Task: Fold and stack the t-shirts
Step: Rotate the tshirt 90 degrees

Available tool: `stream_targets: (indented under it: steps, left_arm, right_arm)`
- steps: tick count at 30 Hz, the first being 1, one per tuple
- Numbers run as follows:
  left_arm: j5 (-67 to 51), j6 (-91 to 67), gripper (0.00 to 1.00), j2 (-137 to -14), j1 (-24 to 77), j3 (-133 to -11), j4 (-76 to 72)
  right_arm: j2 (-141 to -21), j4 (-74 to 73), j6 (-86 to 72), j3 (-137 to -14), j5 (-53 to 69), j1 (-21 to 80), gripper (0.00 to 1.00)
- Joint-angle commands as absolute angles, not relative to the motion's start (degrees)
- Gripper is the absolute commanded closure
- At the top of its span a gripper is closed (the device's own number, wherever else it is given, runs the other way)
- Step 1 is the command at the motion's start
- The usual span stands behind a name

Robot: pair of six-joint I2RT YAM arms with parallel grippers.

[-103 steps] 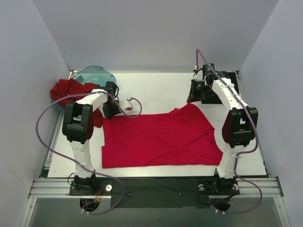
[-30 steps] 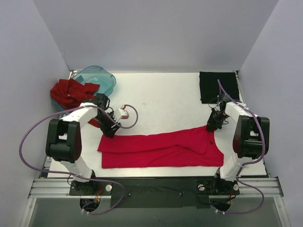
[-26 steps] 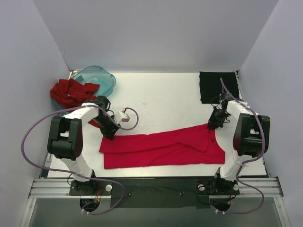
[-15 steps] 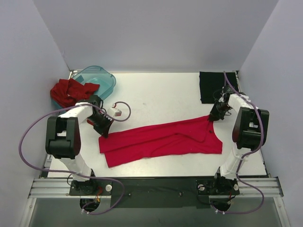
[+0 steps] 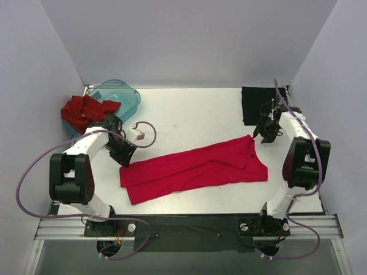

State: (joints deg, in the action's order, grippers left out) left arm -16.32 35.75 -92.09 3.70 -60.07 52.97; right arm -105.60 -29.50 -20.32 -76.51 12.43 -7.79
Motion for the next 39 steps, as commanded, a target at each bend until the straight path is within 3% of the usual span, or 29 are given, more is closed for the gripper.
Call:
stream_targets:
  steps: [1, 2, 4, 6, 10, 14, 21, 26, 29, 31, 34, 36, 39]
  left_arm:
    - [-14.33, 36.21, 0.53, -87.63, 3.16, -65.21, 55.28]
    - [-14.41, 36.12, 0.52, -87.19, 3.16, -65.56, 55.02]
    - [-14.76, 35.69, 0.52, -87.45, 3.16, -66.18, 53.97]
    - [-14.94, 35.24, 0.53, -88.15, 3.34, -65.66, 52.31]
    - [-13.54, 35.42, 0.60, -91.13, 5.88, -63.46, 49.76]
    - [-7.92, 37.70, 0.61, -94.12, 11.77, -59.42, 47.03]
    - [-5.27, 42.18, 0.62, -89.85, 20.82, -52.30, 51.67]
    - [-12.45, 43.51, 0.58, -81.31, 35.39, -50.79, 58.44]
    - [-19.58, 41.84, 0.53, -77.97, 38.14, -54.92, 63.17]
    - [-23.46, 40.88, 0.53, -77.09, 38.15, -59.13, 65.81]
    - [-24.17, 40.08, 0.52, -75.85, 35.87, -60.99, 67.85]
    - [-24.78, 40.08, 0.52, -74.80, 32.71, -61.17, 68.20]
    - [-25.75, 39.03, 0.52, -73.04, 24.64, -59.34, 66.45]
  right_arm:
    - [-91.08, -34.89, -25.03, -66.49, 5.62, -7.12, 0.67]
    - [-90.10, -34.63, -25.66, -63.92, 7.45, -7.03, 0.79]
    - [-88.07, -34.02, -27.59, -58.12, 9.04, -7.03, 0.93]
    - [-87.80, -32.36, -28.74, -53.54, 9.93, -7.03, 1.00]
    - [-92.19, -29.53, -30.67, -49.83, 10.99, -6.86, 1.00]
    - [-101.06, -29.79, -31.20, -55.44, 9.59, -4.93, 1.00]
    - [-121.27, -39.35, -30.06, -87.59, 8.52, 3.51, 1.00]
    - [-138.39, -47.19, -29.79, -119.99, 10.54, 7.90, 1.00]
    - [-142.12, -48.25, -30.23, -130.24, 11.95, 7.91, 1.00]
    - [-141.07, -47.64, -29.54, -132.97, 11.69, 7.30, 0.92]
    - [-133.17, -42.74, -26.90, -127.29, 11.34, 6.68, 0.68]
    - [-127.46, -40.10, -26.46, -119.99, 11.08, 5.98, 0.61]
    - [-119.64, -36.92, -29.08, -106.93, 10.20, 4.14, 0.59]
